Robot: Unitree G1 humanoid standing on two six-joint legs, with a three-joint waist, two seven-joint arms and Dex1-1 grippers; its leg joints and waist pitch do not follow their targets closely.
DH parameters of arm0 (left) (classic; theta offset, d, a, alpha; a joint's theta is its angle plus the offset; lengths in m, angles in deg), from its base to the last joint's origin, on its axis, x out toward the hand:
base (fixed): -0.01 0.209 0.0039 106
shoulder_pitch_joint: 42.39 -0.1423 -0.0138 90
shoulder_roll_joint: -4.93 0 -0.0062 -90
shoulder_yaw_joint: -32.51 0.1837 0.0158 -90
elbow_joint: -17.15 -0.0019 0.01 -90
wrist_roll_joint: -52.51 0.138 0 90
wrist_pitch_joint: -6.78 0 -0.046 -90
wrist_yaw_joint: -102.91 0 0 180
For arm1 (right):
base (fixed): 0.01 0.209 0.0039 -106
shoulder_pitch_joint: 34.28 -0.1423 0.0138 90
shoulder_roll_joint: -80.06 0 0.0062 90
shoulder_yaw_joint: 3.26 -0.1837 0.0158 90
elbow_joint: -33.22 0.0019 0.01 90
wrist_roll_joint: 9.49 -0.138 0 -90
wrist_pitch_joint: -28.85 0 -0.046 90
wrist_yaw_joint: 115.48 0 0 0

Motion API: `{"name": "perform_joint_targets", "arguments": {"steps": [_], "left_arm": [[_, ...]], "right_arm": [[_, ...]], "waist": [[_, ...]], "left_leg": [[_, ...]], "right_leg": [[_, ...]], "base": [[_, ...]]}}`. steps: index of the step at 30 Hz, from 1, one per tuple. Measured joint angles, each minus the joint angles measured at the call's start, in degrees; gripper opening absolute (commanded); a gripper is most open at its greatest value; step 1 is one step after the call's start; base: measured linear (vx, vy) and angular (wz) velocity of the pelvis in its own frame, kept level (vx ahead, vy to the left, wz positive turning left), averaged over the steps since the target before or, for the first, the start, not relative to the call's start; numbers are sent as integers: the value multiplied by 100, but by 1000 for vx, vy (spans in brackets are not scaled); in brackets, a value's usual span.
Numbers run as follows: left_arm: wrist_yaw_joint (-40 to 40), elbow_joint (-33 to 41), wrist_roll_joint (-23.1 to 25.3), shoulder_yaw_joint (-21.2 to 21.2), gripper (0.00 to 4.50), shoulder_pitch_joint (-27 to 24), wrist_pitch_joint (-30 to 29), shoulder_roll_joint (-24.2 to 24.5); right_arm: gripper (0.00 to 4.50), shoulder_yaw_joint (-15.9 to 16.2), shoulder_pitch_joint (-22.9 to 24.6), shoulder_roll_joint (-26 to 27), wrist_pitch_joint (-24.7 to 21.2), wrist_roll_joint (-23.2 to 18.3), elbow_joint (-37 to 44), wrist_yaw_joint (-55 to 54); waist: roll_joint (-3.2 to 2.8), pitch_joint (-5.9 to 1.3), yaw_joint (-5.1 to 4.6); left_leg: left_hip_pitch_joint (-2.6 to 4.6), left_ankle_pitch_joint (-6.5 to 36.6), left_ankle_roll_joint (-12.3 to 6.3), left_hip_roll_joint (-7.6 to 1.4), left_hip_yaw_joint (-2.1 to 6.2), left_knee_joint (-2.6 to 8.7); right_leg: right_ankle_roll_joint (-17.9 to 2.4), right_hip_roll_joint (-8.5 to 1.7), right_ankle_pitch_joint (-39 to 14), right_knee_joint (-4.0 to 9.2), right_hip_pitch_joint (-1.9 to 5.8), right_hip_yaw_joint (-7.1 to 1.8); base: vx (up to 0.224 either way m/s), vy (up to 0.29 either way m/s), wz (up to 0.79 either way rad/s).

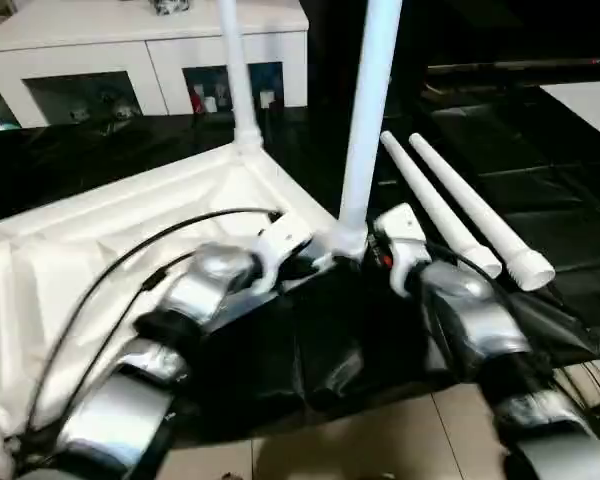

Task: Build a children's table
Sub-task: Rotate leg to tighten

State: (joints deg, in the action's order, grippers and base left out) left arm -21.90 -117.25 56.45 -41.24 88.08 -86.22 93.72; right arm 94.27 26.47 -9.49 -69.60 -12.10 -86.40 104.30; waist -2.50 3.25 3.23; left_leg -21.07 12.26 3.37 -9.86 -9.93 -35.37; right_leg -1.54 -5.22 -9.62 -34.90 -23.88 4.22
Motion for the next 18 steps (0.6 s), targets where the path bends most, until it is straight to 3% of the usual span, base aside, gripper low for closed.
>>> {"name": "perform_joint_targets", "arguments": {"steps": [5, 18], "left_arm": [[917, 631, -189, 219, 0, -262, -92, 299], [1049, 783, -257, 219, 0, -353, -126, 412]], "right_arm": [[388, 139, 167, -159, -21, -205, 393, 586], [388, 201, 313, -382, -93, -245, 695, 968]], "waist": [[-31, 18, 104], [-31, 19, 95]], "left_leg": [[2, 18, 30, -2, -15, 0], [-2, 0, 2, -3, -22, 0]], "right_leg": [[0, -2, 0, -2, -2, -14], [7, -2, -4, -2, -5, -20]], "base": [[0, 0, 0], [0, 0, 0]]}}
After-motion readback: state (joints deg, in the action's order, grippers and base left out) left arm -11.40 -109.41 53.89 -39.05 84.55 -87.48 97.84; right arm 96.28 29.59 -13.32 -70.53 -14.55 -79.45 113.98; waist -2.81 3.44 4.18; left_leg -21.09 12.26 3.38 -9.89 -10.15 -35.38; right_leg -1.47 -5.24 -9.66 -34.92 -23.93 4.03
